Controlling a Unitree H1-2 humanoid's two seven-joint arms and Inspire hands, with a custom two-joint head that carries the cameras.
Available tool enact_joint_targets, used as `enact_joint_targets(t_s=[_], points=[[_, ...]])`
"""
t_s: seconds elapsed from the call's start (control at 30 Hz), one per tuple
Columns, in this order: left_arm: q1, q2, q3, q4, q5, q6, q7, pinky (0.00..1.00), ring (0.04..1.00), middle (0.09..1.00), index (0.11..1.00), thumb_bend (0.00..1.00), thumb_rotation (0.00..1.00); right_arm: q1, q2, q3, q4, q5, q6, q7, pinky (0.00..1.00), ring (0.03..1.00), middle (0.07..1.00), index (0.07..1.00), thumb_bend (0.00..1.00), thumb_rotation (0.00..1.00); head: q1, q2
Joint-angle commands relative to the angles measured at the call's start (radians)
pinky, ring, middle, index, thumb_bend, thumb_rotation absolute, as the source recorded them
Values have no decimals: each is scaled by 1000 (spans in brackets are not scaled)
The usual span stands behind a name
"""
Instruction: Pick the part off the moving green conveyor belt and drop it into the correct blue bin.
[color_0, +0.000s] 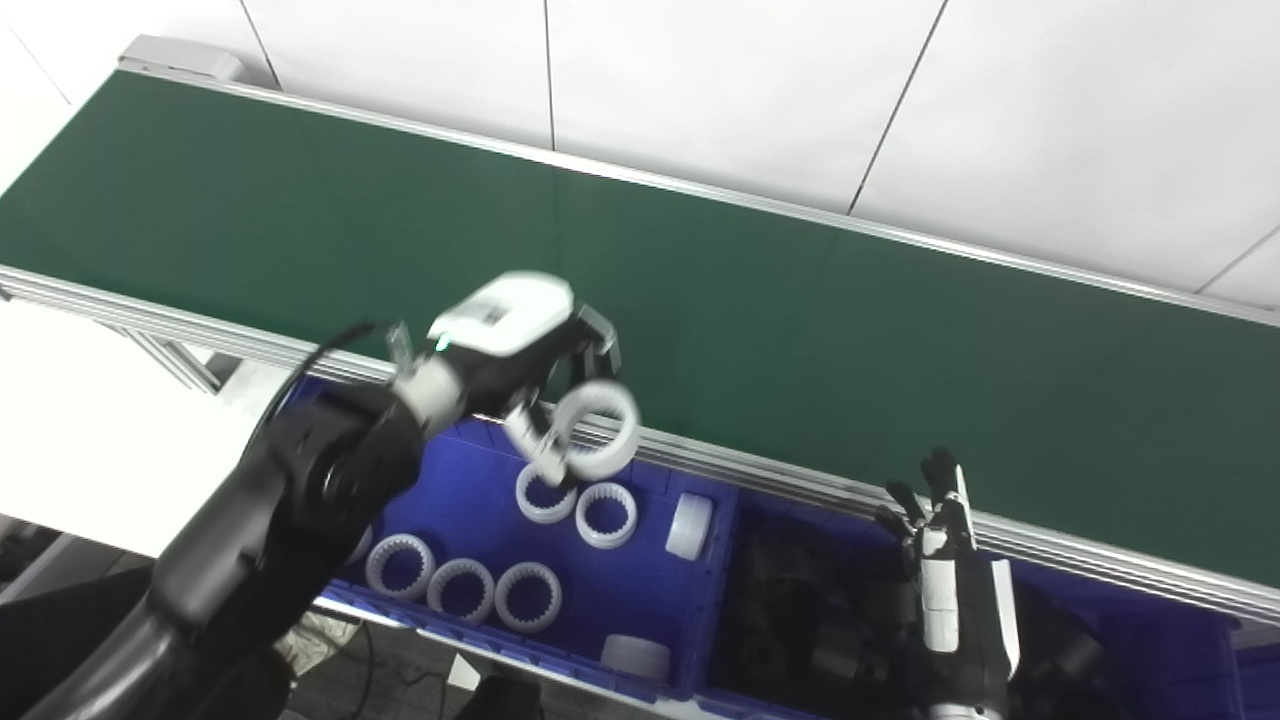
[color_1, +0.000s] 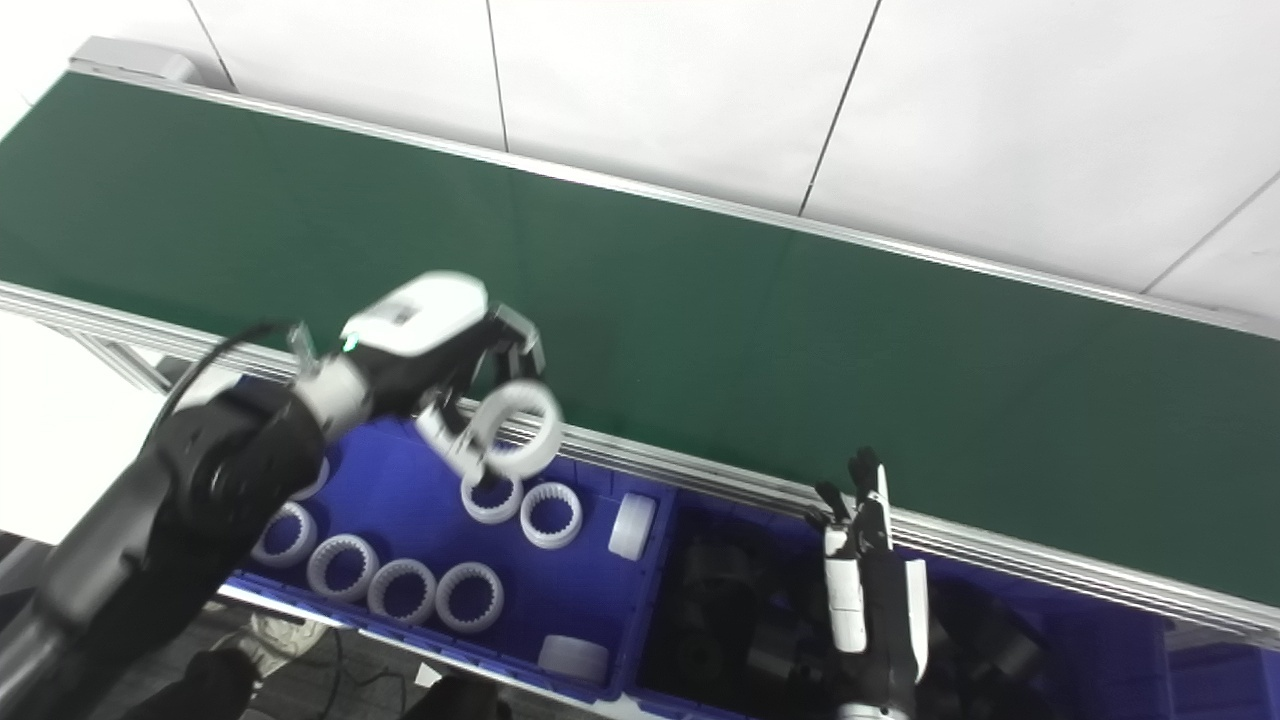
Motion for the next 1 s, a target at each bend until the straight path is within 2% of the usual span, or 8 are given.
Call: enact_joint_targets(t_s=[0.0, 0.27, 0.33, 0.43, 0.5, 0.6, 0.77, 0.97], points=[[2, 26, 18, 15, 44, -13, 27, 189, 259, 474, 489, 524, 0, 2, 0, 2, -23, 9, -5, 16, 843, 912, 993, 1000, 837, 936, -4, -8], [69, 22, 15, 170, 71, -121, 161, 197, 268, 474, 489, 523, 0, 8, 8, 17, -2, -8, -23, 17, 834, 915, 988, 992, 823, 922, -38, -28], [62, 26, -2, 192, 91, -149, 177, 243, 303, 476, 489, 524, 0, 11, 12, 19, 3, -11, -27, 15, 836, 917, 991, 993, 816, 920, -47, -27], [45, 41, -36, 182, 135, -169, 126, 409, 417, 441, 523, 521, 0, 17, 19, 21, 3, -17, -32, 9, 833, 918, 990, 999, 812, 921, -51, -26], [39, 51, -50, 162, 146, -174, 76, 566, 558, 606, 621, 818, 195, 20, 24, 21, 2, -19, -34, 6, 826, 915, 986, 998, 815, 919, -52, -25], [32, 61, -66, 137, 164, -179, 8, 761, 773, 810, 770, 981, 410, 20, 30, 19, 2, -11, -34, 8, 830, 918, 992, 1000, 826, 918, -55, -26], [32, 67, -65, 120, 177, -195, -10, 913, 879, 913, 851, 985, 555, 18, 32, 20, 2, -13, -35, 10, 833, 923, 995, 1000, 829, 921, -59, -27], [39, 62, -34, 79, 154, -200, -2, 907, 875, 901, 846, 975, 576, 13, 29, 21, 6, -23, -35, 10, 832, 922, 997, 998, 834, 935, -65, -32]])
